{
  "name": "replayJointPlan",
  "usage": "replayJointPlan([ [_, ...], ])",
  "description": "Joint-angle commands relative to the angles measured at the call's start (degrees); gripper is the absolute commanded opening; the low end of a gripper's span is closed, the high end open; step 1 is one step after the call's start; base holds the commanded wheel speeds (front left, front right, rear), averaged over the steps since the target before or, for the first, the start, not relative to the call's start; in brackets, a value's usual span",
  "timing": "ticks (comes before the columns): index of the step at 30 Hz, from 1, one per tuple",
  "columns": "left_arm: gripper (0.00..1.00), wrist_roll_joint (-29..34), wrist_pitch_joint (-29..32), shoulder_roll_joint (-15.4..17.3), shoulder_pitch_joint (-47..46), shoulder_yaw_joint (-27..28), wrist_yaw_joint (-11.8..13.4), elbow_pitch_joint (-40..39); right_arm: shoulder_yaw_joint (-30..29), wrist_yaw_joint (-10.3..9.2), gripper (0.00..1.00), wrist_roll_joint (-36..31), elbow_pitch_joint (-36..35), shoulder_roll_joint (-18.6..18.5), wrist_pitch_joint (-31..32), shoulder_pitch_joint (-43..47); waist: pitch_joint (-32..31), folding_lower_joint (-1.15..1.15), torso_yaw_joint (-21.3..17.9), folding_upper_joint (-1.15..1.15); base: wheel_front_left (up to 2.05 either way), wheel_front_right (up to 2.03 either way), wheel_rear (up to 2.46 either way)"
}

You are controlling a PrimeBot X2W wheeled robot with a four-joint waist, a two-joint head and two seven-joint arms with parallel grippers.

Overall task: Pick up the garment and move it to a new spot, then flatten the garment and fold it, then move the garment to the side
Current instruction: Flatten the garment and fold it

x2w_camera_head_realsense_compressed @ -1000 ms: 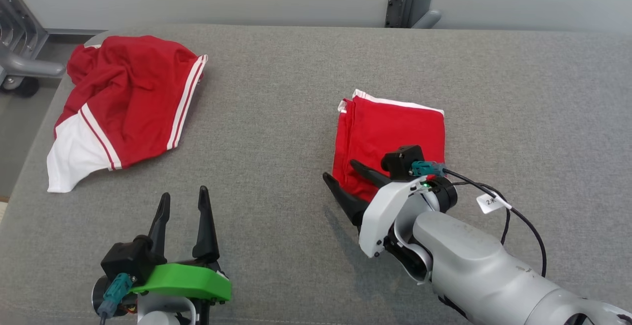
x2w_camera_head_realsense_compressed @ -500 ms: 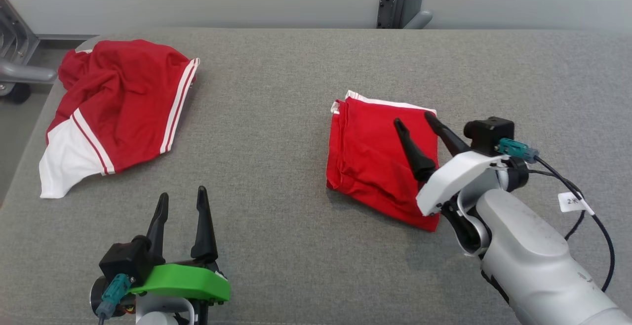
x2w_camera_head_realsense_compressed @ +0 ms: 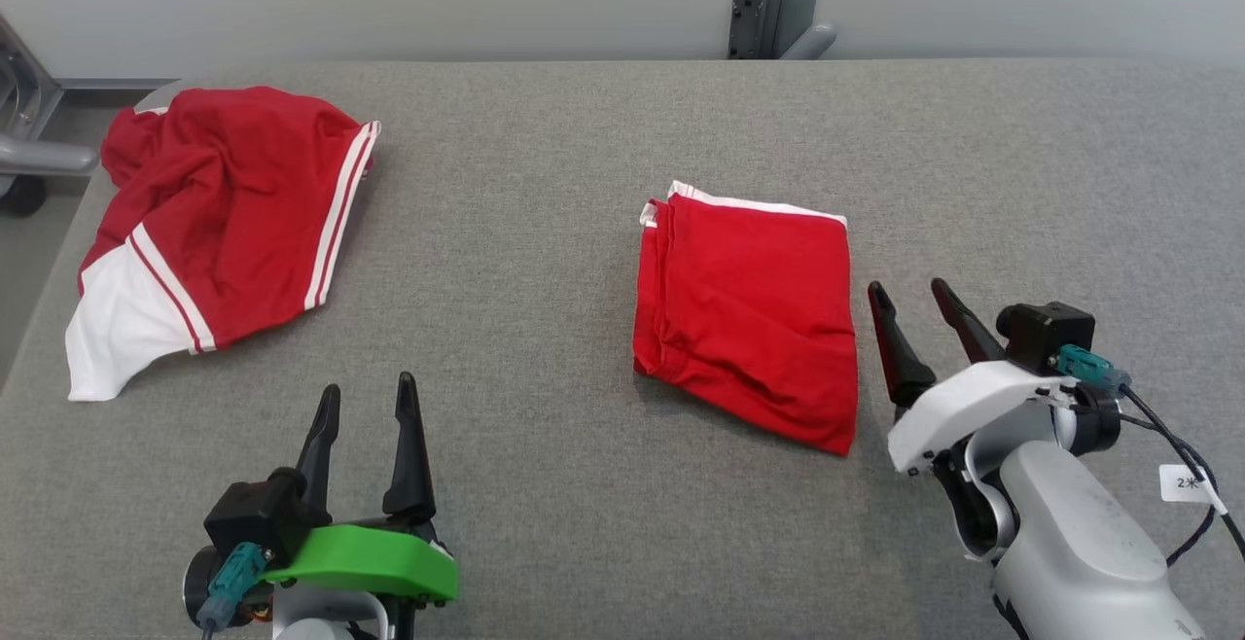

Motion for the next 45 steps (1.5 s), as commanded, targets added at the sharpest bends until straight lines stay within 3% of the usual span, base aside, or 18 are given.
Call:
replayJointPlan([
  [1, 1.00, 0.12, 0.07, 0.44, 0.75, -0.11, -0.17, -0.14, -0.72, -0.04, 1.00, -1.55, 1.01, -0.62, -0.13, 0.69, 0.07, 0.00, 0.12, 0.56, 0.00, 0.00, 0.00],
  [13, 1.00, -0.08, 0.12, 0.78, 0.11, -0.65, -0.07, 0.19, -1.86, -0.04, 1.00, -1.17, 8.37, -0.45, 2.11, -2.77, 0.69, 0.00, 2.42, 0.56, 0.00, 0.00, 0.00],
  [22, 1.00, -0.10, -0.04, 1.02, 1.15, -0.10, 0.73, -0.26, -2.82, -0.04, 1.00, -2.59, 6.40, -1.66, 0.25, -3.82, -0.62, 0.00, 2.46, 0.56, 0.00, 0.00, 0.00],
  [28, 1.00, 0.04, -0.08, 1.32, 1.46, 0.39, 1.06, -0.56, -7.34, -0.04, 1.00, -7.78, -1.65, -2.08, -0.17, -0.15, -1.62, 0.00, 0.59, 0.56, 0.00, 0.00, 0.00],
  [35, 1.00, 0.90, -0.16, 1.73, 2.08, 0.39, 1.16, -0.40, -13.94, -0.04, 1.00, -14.07, -16.16, 0.81, -0.13, 8.79, -2.64, 0.00, -1.34, 0.56, 0.00, 0.00, 0.00],
  [45, 1.00, 2.56, -0.19, 2.21, 2.80, 0.11, 1.27, -0.15, -17.02, -0.04, 1.00, -15.76, -33.36, 4.43, 3.85, 21.01, -3.28, 0.00, -2.59, 0.56, 0.00, 0.00, 0.00],
])
